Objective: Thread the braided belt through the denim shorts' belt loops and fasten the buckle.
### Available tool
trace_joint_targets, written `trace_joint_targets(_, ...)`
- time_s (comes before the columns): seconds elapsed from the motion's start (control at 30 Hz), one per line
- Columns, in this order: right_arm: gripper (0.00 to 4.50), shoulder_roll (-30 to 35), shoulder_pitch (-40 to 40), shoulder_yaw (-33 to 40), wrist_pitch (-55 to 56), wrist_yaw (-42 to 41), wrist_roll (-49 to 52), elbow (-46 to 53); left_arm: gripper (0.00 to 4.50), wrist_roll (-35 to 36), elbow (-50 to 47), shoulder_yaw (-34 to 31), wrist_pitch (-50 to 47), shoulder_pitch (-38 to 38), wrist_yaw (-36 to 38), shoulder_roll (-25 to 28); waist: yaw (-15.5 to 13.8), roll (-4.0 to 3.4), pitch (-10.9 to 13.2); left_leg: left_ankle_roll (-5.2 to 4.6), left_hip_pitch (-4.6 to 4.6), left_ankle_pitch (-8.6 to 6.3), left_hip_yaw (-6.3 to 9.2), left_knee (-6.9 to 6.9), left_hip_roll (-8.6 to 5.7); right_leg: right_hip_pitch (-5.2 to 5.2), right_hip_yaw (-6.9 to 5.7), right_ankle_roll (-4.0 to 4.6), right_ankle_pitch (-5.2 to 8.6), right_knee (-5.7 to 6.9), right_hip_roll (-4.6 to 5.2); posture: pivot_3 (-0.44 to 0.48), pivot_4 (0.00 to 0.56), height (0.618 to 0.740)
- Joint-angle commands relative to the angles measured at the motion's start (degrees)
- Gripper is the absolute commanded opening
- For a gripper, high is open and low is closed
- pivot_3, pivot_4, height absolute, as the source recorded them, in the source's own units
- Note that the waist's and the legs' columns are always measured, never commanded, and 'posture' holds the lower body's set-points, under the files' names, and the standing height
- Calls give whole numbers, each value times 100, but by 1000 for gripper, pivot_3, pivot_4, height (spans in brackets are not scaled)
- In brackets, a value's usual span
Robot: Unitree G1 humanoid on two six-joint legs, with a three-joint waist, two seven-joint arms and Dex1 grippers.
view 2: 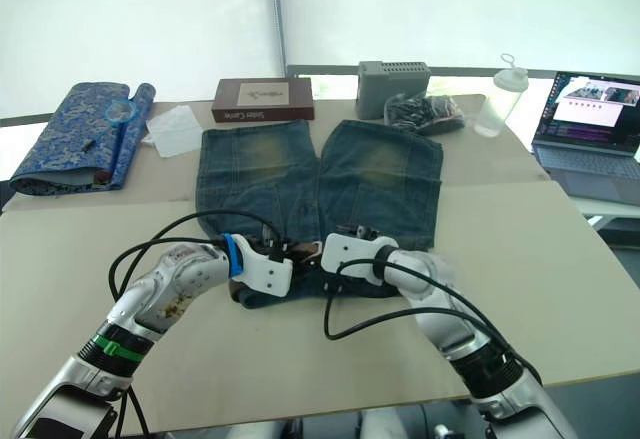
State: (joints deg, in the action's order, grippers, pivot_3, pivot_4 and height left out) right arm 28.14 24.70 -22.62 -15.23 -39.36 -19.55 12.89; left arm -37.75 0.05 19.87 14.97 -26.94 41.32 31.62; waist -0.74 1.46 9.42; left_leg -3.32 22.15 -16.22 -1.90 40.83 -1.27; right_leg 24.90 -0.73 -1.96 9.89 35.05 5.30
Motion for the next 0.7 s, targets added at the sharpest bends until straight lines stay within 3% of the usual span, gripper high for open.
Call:
trace_joint_targets(0.03, 3215, -39, 37, 12, 6, -21, -25, 162, 49, 110, -78, 280, 120, 4, 63, -95, -1, 0, 0, 0, 0, 0, 0, 0, 0, 0, 0, 0, 0, 0, 0, 0, 150, 740)
trace_joint_targets(0.1, 3215, -14, -14, 23, -70, -46, -59, 232, 49, 53, -38, 339, 124, -59, 41, -144, -6, 0, 0, 0, 0, 0, 0, 0, -1, 0, 0, 0, 0, -1, 1, 0, 150, 740)
trace_joint_targets(0.23, 2221, -14, -106, 66, -296, -123, -55, 410, 0, 17, 26, 408, 119, -140, 22, -183, -24, 0, 0, -1, 3, 0, 2, 0, -3, -1, 0, -1, 0, -2, 1, 0, 150, 740)
trace_joint_targets(0.37, 819, -61, -200, 76, -562, -99, -133, 542, 0, 60, 172, 421, 157, -213, -15, -194, -26, 0, 0, -1, 4, 0, 2, 0, -2, 1, -1, -1, 0, -2, 1, 0, 150, 740)
trace_joint_targets(0.7, 819, -95, -353, 84, -1017, -94, -211, 827, 0, 163, 507, 379, 375, -358, -127, -132, -46, 0, 0, -1, 1, 1, 4, 2, -2, -3, -1, -3, 0, -1, 1, 0, 150, 740)
